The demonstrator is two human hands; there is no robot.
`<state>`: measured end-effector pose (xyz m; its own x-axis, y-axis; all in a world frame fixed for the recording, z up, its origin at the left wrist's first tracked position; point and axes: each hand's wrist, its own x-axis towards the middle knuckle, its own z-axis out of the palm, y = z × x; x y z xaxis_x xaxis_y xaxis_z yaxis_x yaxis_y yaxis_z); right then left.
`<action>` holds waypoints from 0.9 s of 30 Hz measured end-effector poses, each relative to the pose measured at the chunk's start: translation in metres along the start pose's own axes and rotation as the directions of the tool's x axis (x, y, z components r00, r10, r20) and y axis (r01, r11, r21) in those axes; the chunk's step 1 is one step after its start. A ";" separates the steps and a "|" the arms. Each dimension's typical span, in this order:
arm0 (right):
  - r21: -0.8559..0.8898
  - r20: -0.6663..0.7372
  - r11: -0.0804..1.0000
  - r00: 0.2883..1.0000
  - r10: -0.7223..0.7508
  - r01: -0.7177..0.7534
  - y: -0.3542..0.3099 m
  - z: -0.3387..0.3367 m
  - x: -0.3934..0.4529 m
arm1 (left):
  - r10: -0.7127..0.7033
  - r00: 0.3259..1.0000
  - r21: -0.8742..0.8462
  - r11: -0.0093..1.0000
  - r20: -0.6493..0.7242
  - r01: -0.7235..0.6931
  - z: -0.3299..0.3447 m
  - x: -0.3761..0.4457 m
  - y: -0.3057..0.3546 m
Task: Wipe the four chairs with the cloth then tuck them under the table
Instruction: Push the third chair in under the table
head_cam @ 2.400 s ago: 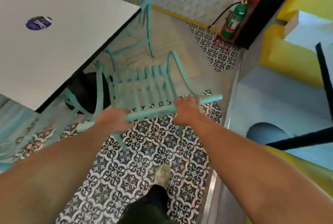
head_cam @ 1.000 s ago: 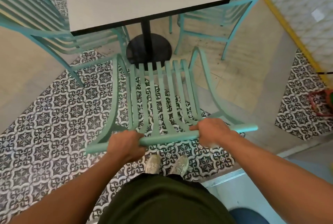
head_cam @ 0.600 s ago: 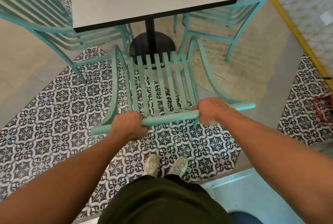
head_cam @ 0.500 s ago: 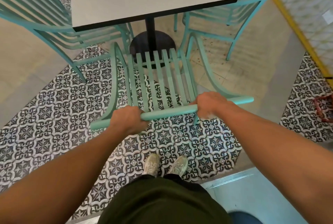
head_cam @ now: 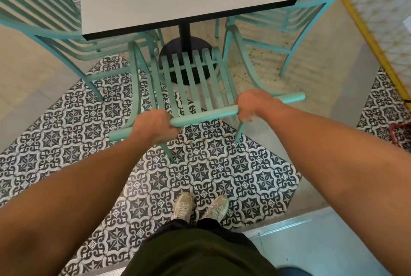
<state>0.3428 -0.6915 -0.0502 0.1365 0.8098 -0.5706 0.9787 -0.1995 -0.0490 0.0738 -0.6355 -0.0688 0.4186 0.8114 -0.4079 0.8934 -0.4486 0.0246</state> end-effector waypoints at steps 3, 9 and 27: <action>-0.005 -0.014 1.000 1.000 -0.005 0.005 0.000 -0.009 0.010 | -0.011 1.000 -0.002 1.000 -0.004 0.011 -0.004 0.013 -0.003; 0.003 -0.021 1.000 1.000 0.002 -0.002 0.001 -0.012 0.021 | -0.002 1.000 -0.033 0.999 -0.014 0.002 -0.006 0.021 -0.008; 0.297 -0.323 0.944 0.915 0.240 -0.143 0.049 0.094 -0.075 | 0.315 0.938 0.082 0.949 -0.146 -0.305 0.021 -0.024 0.180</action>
<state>0.3662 -0.8142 -0.0873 0.4097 0.8715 -0.2694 0.8588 -0.4681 -0.2082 0.2206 -0.7440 -0.0740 0.6976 0.6747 -0.2412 0.7062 -0.7042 0.0728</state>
